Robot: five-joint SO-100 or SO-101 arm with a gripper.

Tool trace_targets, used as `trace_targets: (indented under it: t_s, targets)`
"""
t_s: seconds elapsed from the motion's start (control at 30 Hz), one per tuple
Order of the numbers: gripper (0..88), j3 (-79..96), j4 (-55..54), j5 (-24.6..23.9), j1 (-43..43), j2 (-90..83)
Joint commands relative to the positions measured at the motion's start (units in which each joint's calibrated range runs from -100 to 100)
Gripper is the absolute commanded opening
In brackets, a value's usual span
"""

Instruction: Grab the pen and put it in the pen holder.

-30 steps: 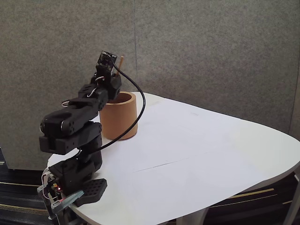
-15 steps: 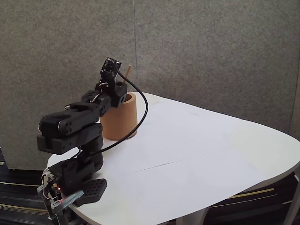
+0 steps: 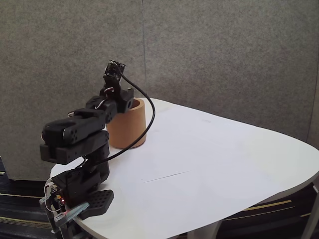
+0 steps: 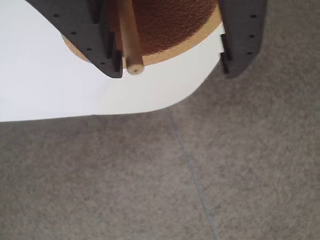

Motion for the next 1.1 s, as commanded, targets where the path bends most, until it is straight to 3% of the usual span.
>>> trace_targets:
  t_s: [0.0, 0.37, 0.77, 0.9, 0.97, 1.07]
  targets:
    - [37.9, 0.45, -1.02, 0.2, -1.12, -0.47]
    - [37.9, -3.61, -1.1, 0.2, -0.46, -1.85]
    - [37.3, -29.78, 0.08, -0.32, -0.39, -2.82]
    - [37.3, -40.16, 7.71, -0.43, -0.24, -2.74]
    - [37.3, -43.32, 13.22, -3.01, 0.86, -2.74]
    - [37.3, -45.13, 21.78, -10.54, 6.49, -2.74]
